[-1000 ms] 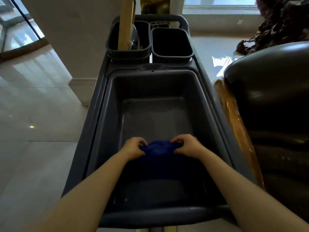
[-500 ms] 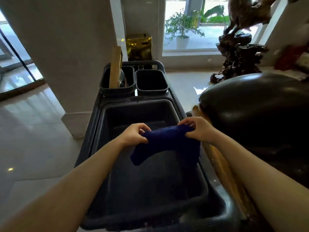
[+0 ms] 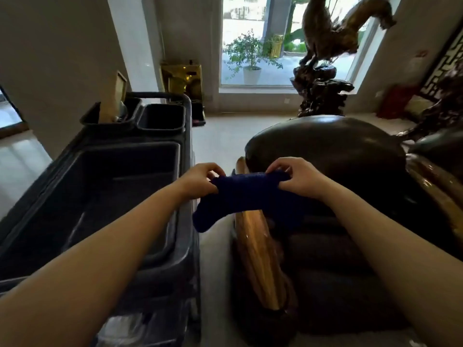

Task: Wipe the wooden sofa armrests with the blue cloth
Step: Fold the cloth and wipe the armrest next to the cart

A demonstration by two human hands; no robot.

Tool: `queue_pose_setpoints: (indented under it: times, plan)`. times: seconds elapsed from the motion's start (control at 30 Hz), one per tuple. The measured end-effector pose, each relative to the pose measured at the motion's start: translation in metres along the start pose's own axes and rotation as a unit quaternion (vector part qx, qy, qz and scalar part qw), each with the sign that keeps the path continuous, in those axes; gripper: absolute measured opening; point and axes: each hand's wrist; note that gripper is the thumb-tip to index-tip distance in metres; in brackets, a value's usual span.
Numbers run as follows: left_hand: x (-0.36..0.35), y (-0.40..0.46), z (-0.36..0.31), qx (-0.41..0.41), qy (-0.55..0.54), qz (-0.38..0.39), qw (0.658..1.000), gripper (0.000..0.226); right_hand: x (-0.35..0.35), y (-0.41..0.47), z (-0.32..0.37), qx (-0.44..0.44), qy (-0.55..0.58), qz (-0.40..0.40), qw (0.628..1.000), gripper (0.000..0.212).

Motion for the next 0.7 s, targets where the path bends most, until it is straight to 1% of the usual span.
queue_pose_setpoints:
  times: [0.13,0.27,0.4,0.53,0.7]
  plan:
    - [-0.081,0.005,-0.005,0.019,0.003,0.011,1.000,0.034,-0.004,-0.039,-0.068,-0.032,0.018,0.011,0.999,0.039]
    - [-0.152,0.016,0.018,0.047,0.054,0.018,0.997,0.034,-0.035,-0.063,-0.131,-0.068,0.030,0.042,0.996,0.037]
    - [-0.218,0.039,0.070,0.065,0.082,0.019,0.994,0.034,-0.087,-0.068,-0.200,-0.102,0.046,0.063,0.992,0.045]
    - [-0.272,0.061,0.139,0.084,0.086,0.011,0.993,0.037,-0.150,-0.058,-0.266,-0.110,0.051,0.077,0.990,0.051]
    - [-0.309,0.091,0.198,0.115,0.075,0.008,0.990,0.034,-0.204,-0.036,-0.317,-0.105,0.044,0.098,0.989,0.051]
Point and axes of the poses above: each hand's wrist, its own y-axis towards the middle knuckle, its own x-axis out of the back of the hand, z = x × y, and after that the axes turned 1 degree about z, right-handed
